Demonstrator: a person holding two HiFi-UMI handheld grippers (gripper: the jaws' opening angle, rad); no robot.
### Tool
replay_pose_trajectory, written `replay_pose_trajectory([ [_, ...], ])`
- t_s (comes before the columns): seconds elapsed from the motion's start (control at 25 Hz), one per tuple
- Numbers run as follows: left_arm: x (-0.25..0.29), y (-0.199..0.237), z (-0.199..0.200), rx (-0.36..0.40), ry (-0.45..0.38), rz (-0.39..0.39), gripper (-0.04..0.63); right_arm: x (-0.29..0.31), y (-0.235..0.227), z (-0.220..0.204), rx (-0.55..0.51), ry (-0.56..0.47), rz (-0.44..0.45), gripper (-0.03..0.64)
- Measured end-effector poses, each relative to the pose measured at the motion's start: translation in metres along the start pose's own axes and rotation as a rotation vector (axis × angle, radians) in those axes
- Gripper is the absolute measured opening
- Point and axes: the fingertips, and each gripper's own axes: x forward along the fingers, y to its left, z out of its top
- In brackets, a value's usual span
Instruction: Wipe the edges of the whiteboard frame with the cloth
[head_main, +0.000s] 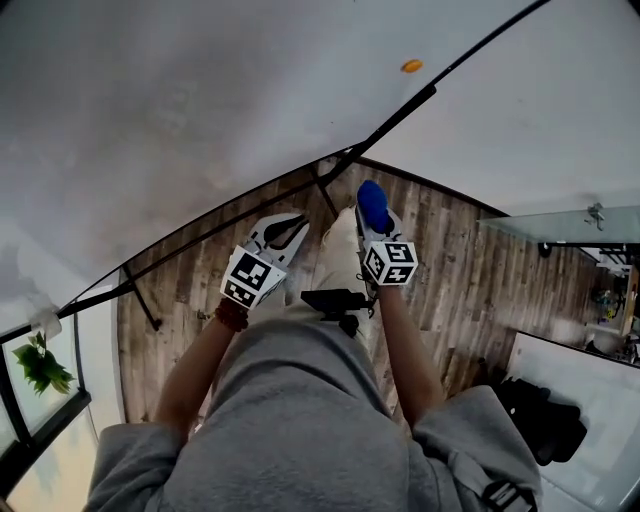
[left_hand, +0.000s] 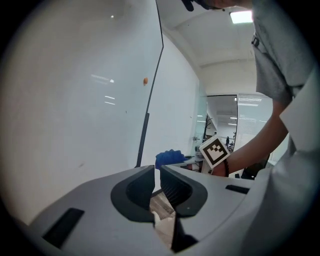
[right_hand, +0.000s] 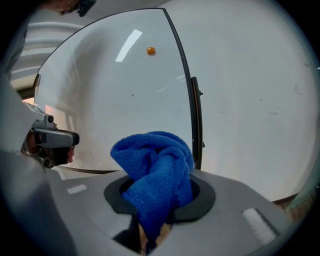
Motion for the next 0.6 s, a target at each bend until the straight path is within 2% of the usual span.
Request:
replay_pose_trajectory([
  [0.24, 0.017, 0.019, 0.004, 0.043, 0.011, -0.051, 0.041, 0.06, -0.028, -0.024, -0.027, 0.004, 0.03, 0.137],
  [0.44, 0.024, 0.031, 0.009, 0.042, 0.018, -0.071, 0.04, 0.105, -0.051, -0.041, -0.056, -0.014, 0.042, 0.137],
  [0.6, 0.031, 0.034, 0.006, 0.017, -0.014, -0.082, 0.041, 0.13, -0.065, -0.073, -0.087, 0.023, 0.05, 0.137],
])
